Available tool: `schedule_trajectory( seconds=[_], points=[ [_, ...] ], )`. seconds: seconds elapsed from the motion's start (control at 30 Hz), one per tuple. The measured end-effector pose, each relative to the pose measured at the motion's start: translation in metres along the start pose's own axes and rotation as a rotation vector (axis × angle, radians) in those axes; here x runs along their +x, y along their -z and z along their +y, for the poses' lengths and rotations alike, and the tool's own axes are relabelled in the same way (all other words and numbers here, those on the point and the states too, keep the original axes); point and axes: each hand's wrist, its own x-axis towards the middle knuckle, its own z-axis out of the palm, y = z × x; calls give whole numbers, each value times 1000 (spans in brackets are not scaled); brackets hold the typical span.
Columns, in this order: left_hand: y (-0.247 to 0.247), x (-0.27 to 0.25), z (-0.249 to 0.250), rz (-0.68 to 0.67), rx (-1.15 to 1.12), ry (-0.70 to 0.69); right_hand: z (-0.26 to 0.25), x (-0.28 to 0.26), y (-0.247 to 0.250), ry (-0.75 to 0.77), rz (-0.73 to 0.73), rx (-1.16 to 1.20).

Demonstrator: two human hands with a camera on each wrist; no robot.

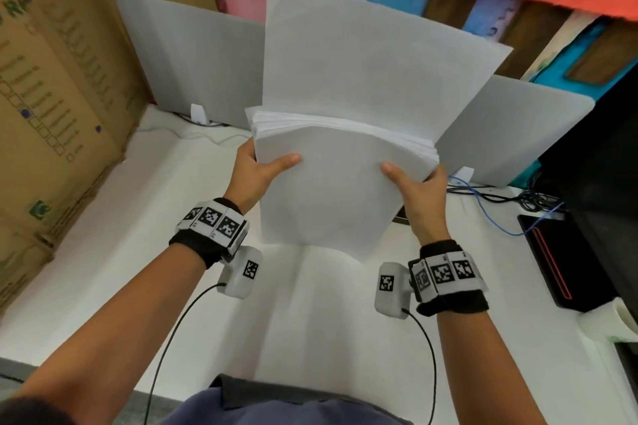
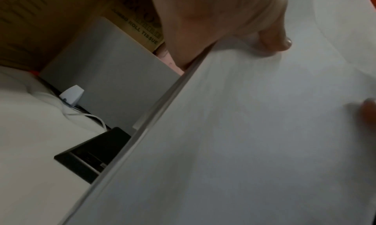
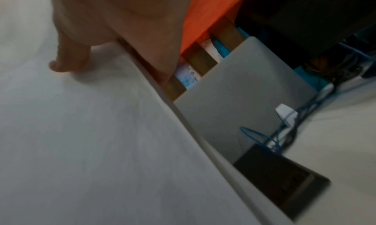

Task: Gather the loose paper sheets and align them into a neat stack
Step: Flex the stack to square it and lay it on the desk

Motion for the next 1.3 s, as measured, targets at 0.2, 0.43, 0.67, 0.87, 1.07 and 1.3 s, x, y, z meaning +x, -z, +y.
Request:
schedule_trajectory(
  seconds=[0.2, 0.43, 0.67, 0.87, 1.07, 1.3],
  points=[
    [-2, 5, 2, -5, 1, 6, -47, 14, 5, 227, -67, 20],
    [-5, 2, 4, 21, -38, 28, 10, 1, 14, -63, -198, -78],
    [-22, -5, 7, 124, -8, -17, 28, -4, -27, -79, 97, -110],
    [-18, -14, 7, 105, -7, -59, 27, -1, -21, -139, 111, -30],
    [-23, 7, 39, 65, 10, -192, 20, 15, -9, -109, 36, -10],
    [-13, 13, 4, 3, 13, 85, 33, 16, -5, -221, -23, -61]
  ],
)
